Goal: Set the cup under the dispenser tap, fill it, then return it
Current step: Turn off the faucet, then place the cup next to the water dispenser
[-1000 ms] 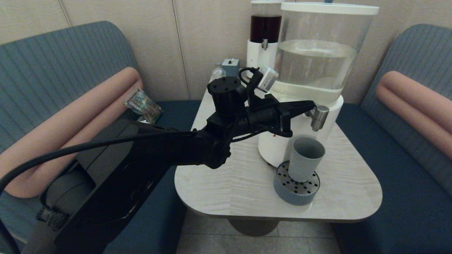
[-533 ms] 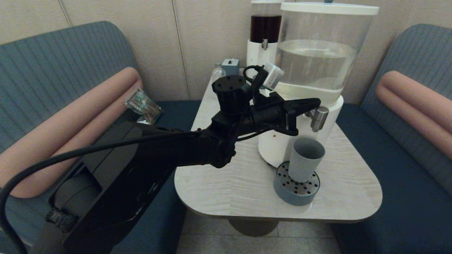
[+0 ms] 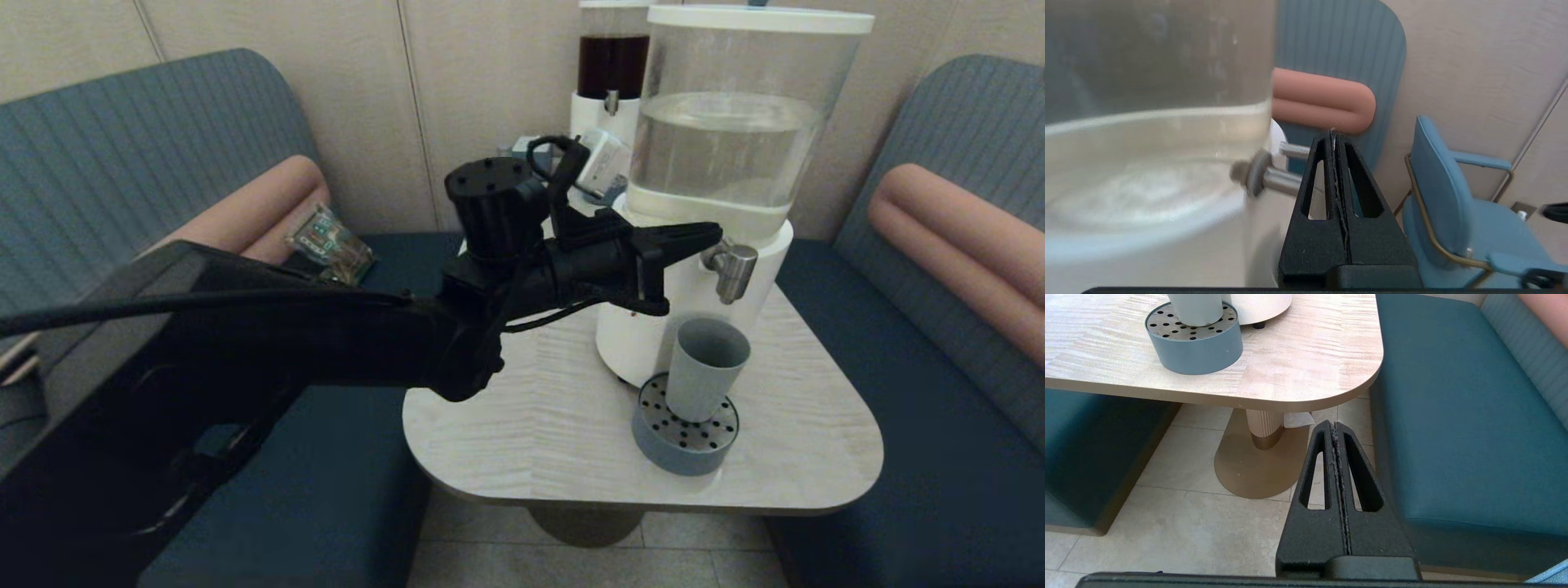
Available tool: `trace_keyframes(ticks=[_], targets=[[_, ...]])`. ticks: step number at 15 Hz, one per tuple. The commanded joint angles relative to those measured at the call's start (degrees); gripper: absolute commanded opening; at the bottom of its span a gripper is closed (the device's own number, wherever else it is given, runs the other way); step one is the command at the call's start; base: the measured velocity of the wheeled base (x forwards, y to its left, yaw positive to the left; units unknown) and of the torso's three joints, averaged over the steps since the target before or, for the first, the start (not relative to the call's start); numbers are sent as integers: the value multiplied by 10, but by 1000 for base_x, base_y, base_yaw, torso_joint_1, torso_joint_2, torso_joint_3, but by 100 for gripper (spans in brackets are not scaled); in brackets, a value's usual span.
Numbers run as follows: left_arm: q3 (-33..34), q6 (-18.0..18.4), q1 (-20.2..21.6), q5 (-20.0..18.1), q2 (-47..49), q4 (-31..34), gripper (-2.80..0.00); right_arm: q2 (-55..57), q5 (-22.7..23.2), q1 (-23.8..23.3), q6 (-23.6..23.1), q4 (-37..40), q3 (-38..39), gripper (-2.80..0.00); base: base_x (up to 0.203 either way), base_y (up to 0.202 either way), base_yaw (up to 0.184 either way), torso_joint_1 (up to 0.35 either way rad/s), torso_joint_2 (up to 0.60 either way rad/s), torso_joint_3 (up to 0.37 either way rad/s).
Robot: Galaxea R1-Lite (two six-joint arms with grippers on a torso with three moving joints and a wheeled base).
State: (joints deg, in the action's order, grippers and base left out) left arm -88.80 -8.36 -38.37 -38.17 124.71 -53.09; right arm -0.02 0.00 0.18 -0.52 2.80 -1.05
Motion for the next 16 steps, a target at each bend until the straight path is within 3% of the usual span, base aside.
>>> trace_keyframes(ticks=[1,5,7,10,13,16], targets=[[110,-2,9,21,-106,-20,-280,0,0,0,0,0,0,-280,0,0,0,0,0,0],[310,-12,59,76,-279,-75,-280,0,0,0,-1,0,0,-280,0,0,0,0,0,0],[412,-24,116,133,-367,-126,-280,0,0,0,0,0,0,-280,0,0,0,0,0,0],[503,-45,207,204,-485,-160,-280,0,0,0,0,0,0,-280,0,0,0,0,0,0],[583,-67,292,231,-635,-166,-280,0,0,0,0,0,0,-280,0,0,0,0,0,0],[656,-72,323,238,-773,-133,-280,0,0,0,0,0,0,-280,0,0,0,0,0,0]])
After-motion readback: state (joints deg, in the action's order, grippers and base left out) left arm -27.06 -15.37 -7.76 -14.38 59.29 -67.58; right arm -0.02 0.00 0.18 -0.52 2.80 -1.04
